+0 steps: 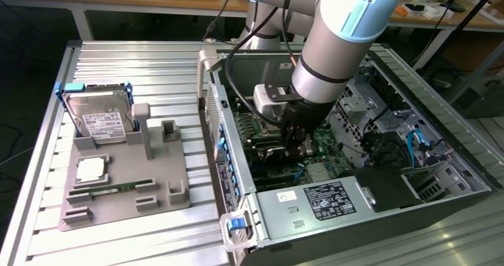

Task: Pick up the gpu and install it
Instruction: 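Insert the gpu into the slot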

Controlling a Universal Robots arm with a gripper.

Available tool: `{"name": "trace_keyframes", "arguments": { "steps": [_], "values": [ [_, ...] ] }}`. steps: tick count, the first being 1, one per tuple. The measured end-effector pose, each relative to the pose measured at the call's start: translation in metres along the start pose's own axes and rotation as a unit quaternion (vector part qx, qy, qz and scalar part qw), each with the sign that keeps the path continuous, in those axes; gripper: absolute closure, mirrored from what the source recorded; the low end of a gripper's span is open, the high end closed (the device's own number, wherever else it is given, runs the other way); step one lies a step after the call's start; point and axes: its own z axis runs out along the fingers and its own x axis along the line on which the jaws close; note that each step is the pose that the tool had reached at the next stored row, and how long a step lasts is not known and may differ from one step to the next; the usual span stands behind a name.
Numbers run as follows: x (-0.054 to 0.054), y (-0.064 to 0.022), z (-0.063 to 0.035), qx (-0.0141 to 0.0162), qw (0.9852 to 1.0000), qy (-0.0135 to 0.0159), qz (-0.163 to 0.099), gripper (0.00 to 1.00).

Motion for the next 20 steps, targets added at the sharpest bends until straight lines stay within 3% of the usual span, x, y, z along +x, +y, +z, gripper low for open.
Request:
{"name": "trace_keyframes", "arguments": {
  "steps": [7,9,12,13,16,20],
  "values": [
    [0.000,0.0000,0.0002,0.0001,1.0000,-0.0001,0.000,0.73],
    [0.000,0.0001,0.0013,0.0006,1.0000,-0.0016,0.000,0.73],
    [0.000,0.0000,0.0000,0.0001,1.0000,-0.0001,0.000,0.66],
    [0.000,0.0000,-0.0007,0.0001,1.0000,0.0003,0.000,0.60],
    [-0.001,0.0001,-0.0041,0.0003,1.0000,0.0036,0.000,0.60],
    [-0.003,0.0001,-0.0108,0.0006,0.9999,0.0104,0.000,0.60]
  ]
}}
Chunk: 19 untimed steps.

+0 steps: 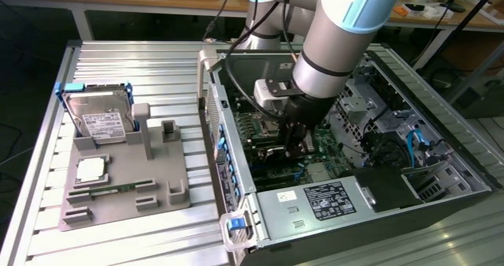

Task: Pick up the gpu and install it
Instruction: 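Insert the gpu into the slot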

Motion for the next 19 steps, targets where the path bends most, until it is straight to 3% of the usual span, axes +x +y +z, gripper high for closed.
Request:
{"name": "trace_keyframes", "arguments": {
  "steps": [6,11,13,19],
  "values": [
    [-0.003,0.0002,-0.0107,0.0004,0.9999,0.0102,0.000,0.60],
    [-0.007,0.0003,-0.0263,0.0008,0.9997,0.0245,0.000,0.60],
    [-0.007,0.0002,-0.0268,0.0009,0.9997,0.0261,0.000,0.60],
    [-0.007,0.0003,-0.0269,0.0007,0.9997,0.0262,0.000,0.60]
  ]
}}
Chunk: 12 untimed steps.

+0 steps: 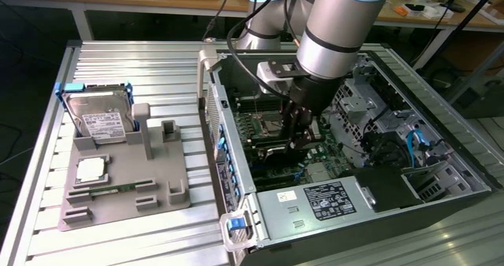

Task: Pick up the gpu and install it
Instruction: 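Insert the gpu into the slot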

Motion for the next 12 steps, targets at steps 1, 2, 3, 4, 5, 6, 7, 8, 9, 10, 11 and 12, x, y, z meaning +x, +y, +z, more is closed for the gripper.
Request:
{"name": "trace_keyframes", "arguments": {
  "steps": [1,2,3,4,5,6,7,8,9,10,11,12],
  "values": [
    [0.0000,0.0000,0.0000,0.0000,1.0000,0.0000,0.000,0.60],
    [0.0000,0.0000,0.0000,0.0000,1.0000,0.0000,0.000,0.61],
    [0.0000,0.0000,0.0000,0.0000,1.0000,0.0000,0.000,0.61],
    [0.0000,0.0000,0.0000,0.0000,1.0000,0.0000,0.000,0.68],
    [0.0000,0.0000,0.0000,0.0000,1.0000,0.0000,0.000,0.74],
    [0.0000,0.0000,0.0000,0.0000,1.0000,0.0000,0.000,0.80],
    [0.0000,0.0000,0.0000,0.0000,1.0000,0.0000,0.000,0.80],
    [0.0000,0.0000,0.0000,0.0000,1.0000,0.0000,0.000,0.86],
    [0.0000,0.0000,0.0000,0.0000,1.0000,0.0000,0.000,0.89],
    [0.0000,0.0000,0.0000,0.0000,1.0000,0.0000,0.000,0.89],
    [0.0000,0.0000,0.0000,0.0000,1.0000,0.0000,0.000,0.89],
    [0.0000,0.0000,0.0000,0.0000,1.0000,0.0000,0.000,0.89]
  ]
}}
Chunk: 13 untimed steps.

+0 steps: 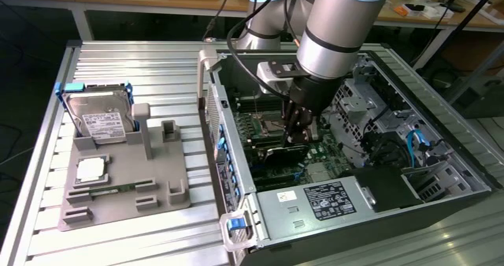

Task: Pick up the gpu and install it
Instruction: 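Insert the gpu into the slot, then press down on the gpu until it lock into place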

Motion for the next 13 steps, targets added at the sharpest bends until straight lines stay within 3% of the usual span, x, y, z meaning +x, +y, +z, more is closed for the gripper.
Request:
{"name": "trace_keyframes", "arguments": {
  "steps": [13],
  "values": [
    [0.0000,0.0004,0.0000,0.0000,1.0000,0.0000,0.000,0.89]
  ]
}}
